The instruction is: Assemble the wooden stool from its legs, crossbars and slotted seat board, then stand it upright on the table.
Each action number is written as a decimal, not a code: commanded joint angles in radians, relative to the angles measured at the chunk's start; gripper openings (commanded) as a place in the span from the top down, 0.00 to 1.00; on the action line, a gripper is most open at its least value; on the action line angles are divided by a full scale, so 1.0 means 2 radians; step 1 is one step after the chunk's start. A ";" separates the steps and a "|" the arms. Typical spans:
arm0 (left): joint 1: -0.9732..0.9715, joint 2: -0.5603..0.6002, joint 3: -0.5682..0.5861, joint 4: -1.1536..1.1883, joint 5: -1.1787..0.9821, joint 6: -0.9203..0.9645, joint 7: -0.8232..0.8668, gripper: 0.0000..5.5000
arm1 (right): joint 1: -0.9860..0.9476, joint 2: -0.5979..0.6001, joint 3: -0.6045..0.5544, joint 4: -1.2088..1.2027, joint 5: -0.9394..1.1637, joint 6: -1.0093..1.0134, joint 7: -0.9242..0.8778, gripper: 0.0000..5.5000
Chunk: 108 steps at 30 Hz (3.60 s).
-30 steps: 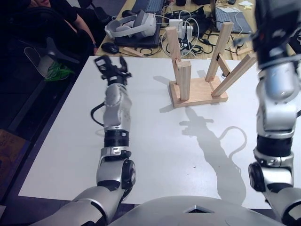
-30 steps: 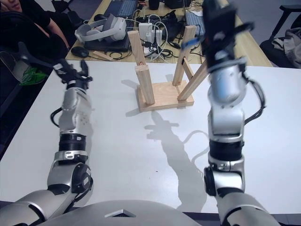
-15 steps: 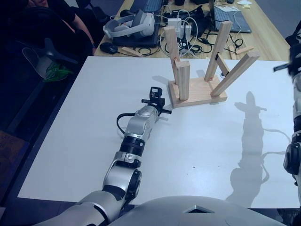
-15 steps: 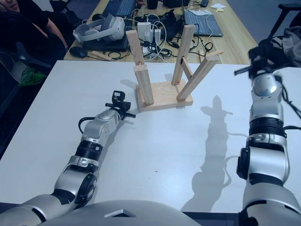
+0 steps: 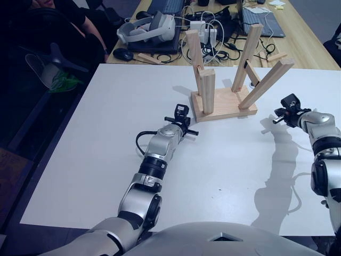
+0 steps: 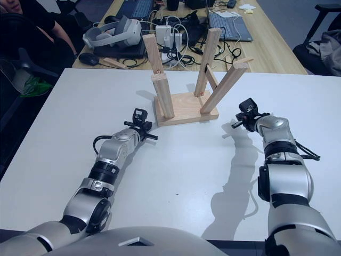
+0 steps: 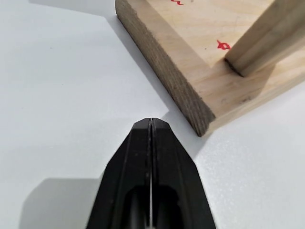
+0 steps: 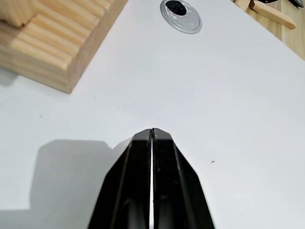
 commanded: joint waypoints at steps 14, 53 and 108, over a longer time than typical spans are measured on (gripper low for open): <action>-0.020 -0.020 -0.006 0.048 0.006 0.007 -0.024 1.00 | -0.063 0.067 0.044 0.021 -0.017 0.048 0.026 1.00; 0.020 0.058 0.012 -0.165 -0.012 0.155 -0.059 1.00 | -0.042 -0.044 0.113 -0.160 -0.080 0.090 0.060 1.00; -0.013 0.011 0.169 -0.162 -0.040 -0.065 0.120 1.00 | -0.107 0.064 0.113 0.010 -0.095 -0.090 -0.115 1.00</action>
